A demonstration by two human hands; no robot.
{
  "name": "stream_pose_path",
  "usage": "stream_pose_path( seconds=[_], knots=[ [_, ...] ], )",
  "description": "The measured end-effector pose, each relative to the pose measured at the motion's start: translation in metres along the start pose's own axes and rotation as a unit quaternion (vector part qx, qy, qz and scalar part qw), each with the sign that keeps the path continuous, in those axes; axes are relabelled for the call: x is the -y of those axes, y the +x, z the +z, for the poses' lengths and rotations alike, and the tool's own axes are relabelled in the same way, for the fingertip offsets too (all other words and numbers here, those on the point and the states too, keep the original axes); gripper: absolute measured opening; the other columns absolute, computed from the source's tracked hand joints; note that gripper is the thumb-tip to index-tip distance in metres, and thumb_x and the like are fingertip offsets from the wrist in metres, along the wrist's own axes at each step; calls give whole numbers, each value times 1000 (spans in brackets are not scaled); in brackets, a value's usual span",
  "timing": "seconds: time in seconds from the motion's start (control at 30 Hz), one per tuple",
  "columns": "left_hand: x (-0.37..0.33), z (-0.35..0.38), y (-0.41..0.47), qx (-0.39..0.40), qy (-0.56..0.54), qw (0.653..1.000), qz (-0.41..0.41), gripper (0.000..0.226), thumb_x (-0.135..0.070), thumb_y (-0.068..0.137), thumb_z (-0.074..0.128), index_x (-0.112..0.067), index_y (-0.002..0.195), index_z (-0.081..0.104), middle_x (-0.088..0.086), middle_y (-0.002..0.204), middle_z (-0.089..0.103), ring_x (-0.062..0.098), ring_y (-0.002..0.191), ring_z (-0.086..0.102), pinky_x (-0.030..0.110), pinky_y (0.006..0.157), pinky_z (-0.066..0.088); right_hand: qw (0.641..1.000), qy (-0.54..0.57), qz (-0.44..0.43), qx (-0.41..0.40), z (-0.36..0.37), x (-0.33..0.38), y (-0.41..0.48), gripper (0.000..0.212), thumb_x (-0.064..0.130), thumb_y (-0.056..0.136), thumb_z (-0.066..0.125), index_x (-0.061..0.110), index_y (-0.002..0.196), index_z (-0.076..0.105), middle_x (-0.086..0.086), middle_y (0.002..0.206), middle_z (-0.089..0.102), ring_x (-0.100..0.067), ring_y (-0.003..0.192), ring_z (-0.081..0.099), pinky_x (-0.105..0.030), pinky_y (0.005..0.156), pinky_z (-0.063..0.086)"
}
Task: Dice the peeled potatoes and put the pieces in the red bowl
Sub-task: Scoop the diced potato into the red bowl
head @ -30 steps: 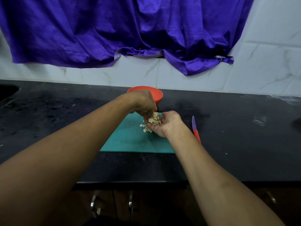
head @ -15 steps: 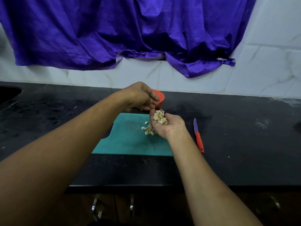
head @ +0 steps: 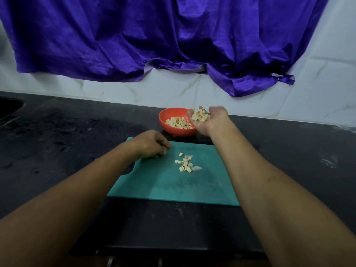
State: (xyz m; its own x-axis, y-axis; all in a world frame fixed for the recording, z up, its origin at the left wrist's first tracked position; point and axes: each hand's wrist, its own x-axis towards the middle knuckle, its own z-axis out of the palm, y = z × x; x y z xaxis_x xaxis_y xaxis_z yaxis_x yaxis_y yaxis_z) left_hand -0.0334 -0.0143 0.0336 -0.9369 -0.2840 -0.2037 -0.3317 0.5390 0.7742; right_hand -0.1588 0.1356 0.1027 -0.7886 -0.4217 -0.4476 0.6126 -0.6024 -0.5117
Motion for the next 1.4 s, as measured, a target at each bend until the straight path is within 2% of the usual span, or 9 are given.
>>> stream_pose_path(
  seconds=[0.1, 0.23, 0.43, 0.67, 0.83, 1.0, 1.23, 1.3, 1.4],
  knots=[
    [6, 0, 4, 2, -16, 1000, 9, 24, 1, 93, 69, -18, 106, 74, 4, 111, 72, 19, 107, 69, 38, 96, 59, 985, -175, -4, 12, 22, 6, 32, 56, 47, 104, 48, -1, 131, 57, -23, 133, 55, -40, 123, 55, -53, 102, 51],
    [15, 1, 7, -5, -26, 999, 24, 25, -2, 92, 71, -22, 107, 74, -2, 112, 73, 11, 107, 68, 34, 101, 56, 888, -457, 7, 44, 41, 5, 49, 89, 69, 99, 34, -2, 154, 36, -25, 161, 31, -43, 150, 27, -58, 122, 22],
    [18, 1, 7, -5, -31, 999, 28, 25, -4, 91, 73, -24, 106, 74, -5, 111, 73, 9, 107, 67, 35, 104, 54, 804, -583, -106, 42, 48, 1, 63, 72, 55, 107, 33, 0, 152, 40, -20, 152, 47, -34, 139, 45, -46, 118, 34],
    [17, 4, 2, -16, -16, 999, 29, 29, -6, 91, 74, -25, 113, 74, -7, 114, 71, 7, 109, 64, 32, 106, 51, 835, -530, -107, 102, 26, 11, 68, 66, 50, 109, 30, 0, 150, 43, -20, 153, 47, -34, 143, 42, -49, 122, 29],
    [13, 5, -11, -22, -13, 999, 26, 28, -10, 92, 74, -27, 114, 74, -8, 115, 70, 7, 107, 64, 30, 104, 50, 837, -515, -158, 99, 15, 27, 28, 30, 18, 106, 51, -1, 126, 62, -23, 127, 67, -33, 109, 70, -43, 90, 60],
    [4, 13, -28, -16, 25, 999, 39, 34, -13, 94, 73, -21, 127, 69, -11, 103, 62, 6, 96, 58, 25, 93, 44, 708, -692, -68, 124, -46, 17, -19, 18, 3, 100, 56, -1, 114, 68, -18, 104, 73, -25, 85, 72, -37, 71, 63],
    [-18, 40, -35, -6, 244, 965, 92, 51, -16, 98, 56, -24, 149, 50, 5, 145, 57, 24, 136, 47, 46, 114, 41, 479, -853, -155, 137, -79, -25, -33, 36, -1, 96, 48, 12, 120, 72, -4, 112, 69, -21, 99, 65, -35, 76, 55],
    [-21, 43, -40, 5, 238, 965, 106, 50, -6, 97, 52, -24, 144, 57, 2, 142, 61, 21, 131, 53, 44, 112, 44, 456, -864, -151, 153, -82, -26, -40, 36, -2, 94, 48, 14, 111, 75, -1, 99, 70, -17, 90, 63, -28, 69, 48],
    [-25, 37, -52, 5, 187, 976, 114, 42, -3, 98, 56, -23, 133, 67, -5, 136, 65, 12, 118, 59, 35, 106, 48, 510, -837, -128, 149, -90, -13, -49, 33, 0, 96, 50, 17, 106, 76, -6, 100, 70, -16, 83, 59, -30, 66, 51]
  ],
)
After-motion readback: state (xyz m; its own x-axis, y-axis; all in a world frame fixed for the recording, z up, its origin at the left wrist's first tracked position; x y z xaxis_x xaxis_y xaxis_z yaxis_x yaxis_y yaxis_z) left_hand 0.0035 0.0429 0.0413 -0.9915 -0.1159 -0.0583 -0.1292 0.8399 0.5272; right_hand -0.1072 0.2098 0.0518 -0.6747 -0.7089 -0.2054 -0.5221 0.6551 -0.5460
